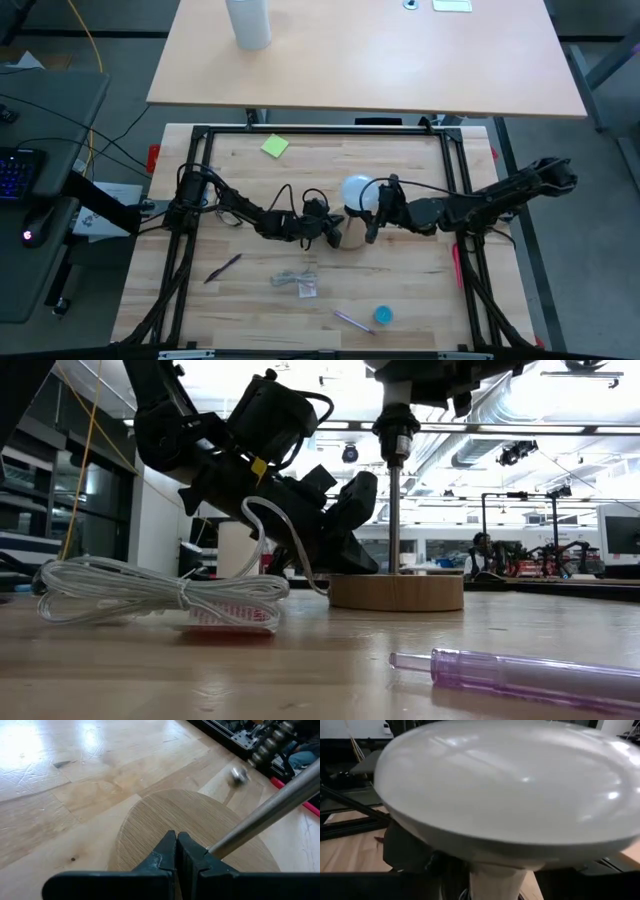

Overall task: Screw lightbulb
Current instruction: Remove the lightbulb from the lamp

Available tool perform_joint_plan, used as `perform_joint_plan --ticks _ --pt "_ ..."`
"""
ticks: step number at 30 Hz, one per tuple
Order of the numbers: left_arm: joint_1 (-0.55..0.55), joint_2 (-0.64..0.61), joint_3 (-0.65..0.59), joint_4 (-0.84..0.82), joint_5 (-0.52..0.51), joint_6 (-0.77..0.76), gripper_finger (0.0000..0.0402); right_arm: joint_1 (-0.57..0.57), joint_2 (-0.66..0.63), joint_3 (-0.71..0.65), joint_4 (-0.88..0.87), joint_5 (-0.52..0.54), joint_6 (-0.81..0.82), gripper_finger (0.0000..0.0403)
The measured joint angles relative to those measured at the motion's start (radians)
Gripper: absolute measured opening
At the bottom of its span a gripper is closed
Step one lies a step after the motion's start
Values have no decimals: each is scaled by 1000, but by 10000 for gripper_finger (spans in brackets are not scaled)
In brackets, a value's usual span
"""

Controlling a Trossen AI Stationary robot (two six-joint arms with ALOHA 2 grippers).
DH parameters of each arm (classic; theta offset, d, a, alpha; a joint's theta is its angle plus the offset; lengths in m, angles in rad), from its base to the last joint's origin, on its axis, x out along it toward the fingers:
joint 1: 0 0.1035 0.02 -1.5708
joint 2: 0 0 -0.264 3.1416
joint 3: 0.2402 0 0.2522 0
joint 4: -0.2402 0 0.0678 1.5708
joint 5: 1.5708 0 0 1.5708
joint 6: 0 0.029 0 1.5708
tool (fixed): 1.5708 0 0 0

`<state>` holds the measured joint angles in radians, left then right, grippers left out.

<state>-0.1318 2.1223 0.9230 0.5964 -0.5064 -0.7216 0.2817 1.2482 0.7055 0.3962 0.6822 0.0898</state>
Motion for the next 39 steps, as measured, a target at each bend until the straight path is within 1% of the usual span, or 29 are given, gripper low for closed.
perform_joint_plan --ticks 7,9,11,12,15,18,21,24,29,36,39 --pt "0 0 0 0 -1 0 0 0 -11 0 -22 -5 30 196" --pt "0 0 0 0 -1 0 0 0 -11 0 -27 -5 23 186" --pt "0 0 0 0 -1 0 0 0 -11 0 -30 -9 18 163" --pt "0 0 0 0 -1 0 0 0 -11 0 -31 -14 9 158" --pt "0 0 0 0 -1 0 0 -2 -11 0 -31 -43 -23 158" --pt "-2 0 0 0 0 2 0 -21 -12 0 -30 -129 -77 158" --pt "-6 0 0 0 9 47 0 -63 -14 1 -36 -267 -134 158" --pt "-13 0 0 1 29 102 0 -121 -24 3 -62 -441 -201 158" --pt "-33 0 -1 5 43 94 0 -257 -50 4 -110 -819 -309 158" --pt "-50 1 -1 22 62 79 0 -491 -59 1 -142 -1366 -411 158" --pt "-52 2 -1 27 74 78 0 -576 -53 0 -146 -1549 -440 158"
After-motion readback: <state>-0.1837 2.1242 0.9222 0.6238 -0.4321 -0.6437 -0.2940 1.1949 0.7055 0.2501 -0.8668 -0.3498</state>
